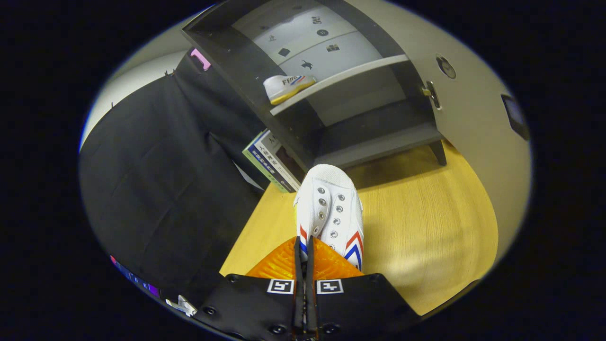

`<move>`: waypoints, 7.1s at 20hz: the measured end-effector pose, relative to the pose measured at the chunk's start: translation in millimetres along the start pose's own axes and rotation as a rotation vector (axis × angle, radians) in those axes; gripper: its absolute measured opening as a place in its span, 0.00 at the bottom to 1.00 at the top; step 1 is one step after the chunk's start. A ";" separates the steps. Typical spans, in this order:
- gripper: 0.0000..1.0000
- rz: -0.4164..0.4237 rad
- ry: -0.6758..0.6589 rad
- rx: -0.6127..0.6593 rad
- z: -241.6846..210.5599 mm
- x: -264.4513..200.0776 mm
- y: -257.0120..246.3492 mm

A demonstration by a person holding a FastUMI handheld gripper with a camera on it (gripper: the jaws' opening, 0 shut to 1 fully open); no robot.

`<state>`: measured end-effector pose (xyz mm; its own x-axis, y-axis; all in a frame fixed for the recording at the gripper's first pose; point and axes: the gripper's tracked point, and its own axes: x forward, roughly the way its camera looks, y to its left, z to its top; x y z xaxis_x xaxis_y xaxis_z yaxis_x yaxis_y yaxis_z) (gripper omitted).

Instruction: Open the shoe cabinet door, grab the shoes and put them into the shoe cabinet, then close the shoe cabinet door.

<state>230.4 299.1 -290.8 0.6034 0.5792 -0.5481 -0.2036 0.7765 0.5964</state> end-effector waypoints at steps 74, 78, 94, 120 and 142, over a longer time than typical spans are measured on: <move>0.97 -0.015 -0.600 -0.532 203.4 -207.2 145.3; 0.97 0.029 -0.568 -0.518 184.2 -243.4 135.1; 0.97 0.113 -0.631 -0.570 212.4 -369.7 47.9; 0.97 0.253 -0.438 -0.452 221.0 -316.4 -14.0; 0.93 0.307 -0.419 -0.449 213.7 -182.5 109.4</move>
<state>262.7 225.3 -0.2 0.6962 0.7148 -0.0660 -0.6584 0.6725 0.3380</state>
